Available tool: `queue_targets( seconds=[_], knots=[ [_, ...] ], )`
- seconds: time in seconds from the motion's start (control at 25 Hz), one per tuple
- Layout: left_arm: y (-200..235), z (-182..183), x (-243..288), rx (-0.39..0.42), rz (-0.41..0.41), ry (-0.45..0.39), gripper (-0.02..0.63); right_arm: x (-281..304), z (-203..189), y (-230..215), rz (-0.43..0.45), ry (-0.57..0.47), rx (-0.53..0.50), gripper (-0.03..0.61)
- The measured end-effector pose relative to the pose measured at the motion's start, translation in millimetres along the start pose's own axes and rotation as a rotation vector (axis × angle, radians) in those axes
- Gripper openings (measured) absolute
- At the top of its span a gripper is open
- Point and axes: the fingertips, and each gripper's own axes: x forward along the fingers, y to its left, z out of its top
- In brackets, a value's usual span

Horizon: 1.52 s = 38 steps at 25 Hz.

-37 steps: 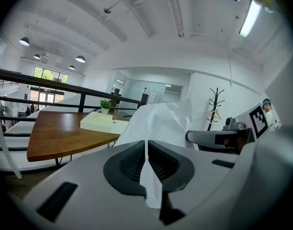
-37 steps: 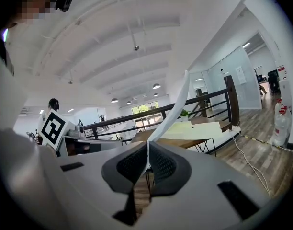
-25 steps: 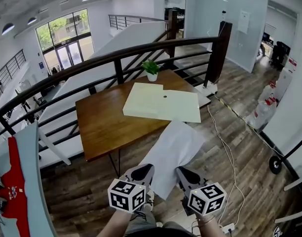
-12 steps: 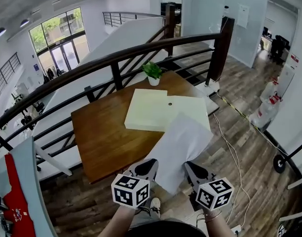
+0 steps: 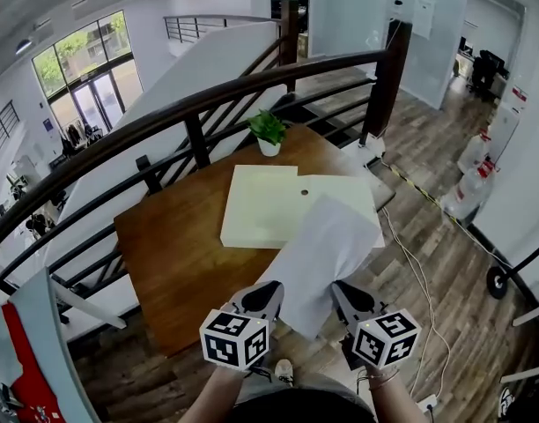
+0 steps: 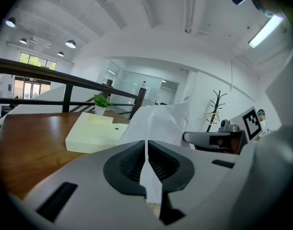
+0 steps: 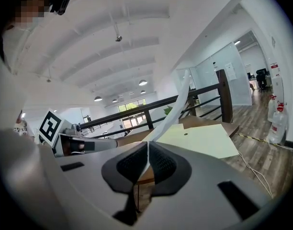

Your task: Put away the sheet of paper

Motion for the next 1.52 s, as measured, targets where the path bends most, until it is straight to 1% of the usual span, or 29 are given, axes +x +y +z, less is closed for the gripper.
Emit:
queue_targets(
  seconds=[0.2,0.4,0.6,0.96,1.08,1.32,1.52],
  knots=[
    [14,-1,8,-0.028,-0.011,0.015,0.032,12,7,-4,-0.02,0.0,-0.006,0.032],
    [20,3,21,-0.03,-0.025,0.025,0.032,20,11,-15,-0.036,0.007,-0.001,0.032],
    [35,9,36,-0.035,-0.018,0.02,0.032,36,15,-29,-0.039,0.008,-0.008,0.032],
    [63,29,74,-0.04,0.021,0.016,0.032,75,52,-81,-0.04,-0.039,-0.011,0.032],
    [72,41,91,-0.045,0.036,0.013,0.032,92,69,-96,-0.038,-0.053,-0.003,0.032],
    [84,68,129,-0.049,0.063,0.002,0.032,118,93,-132,-0.012,-0.04,-0.019,0.032],
    [92,75,154,-0.056,0.092,0.019,0.032,135,100,-162,0.028,0.011,-0.02,0.032]
  ],
)
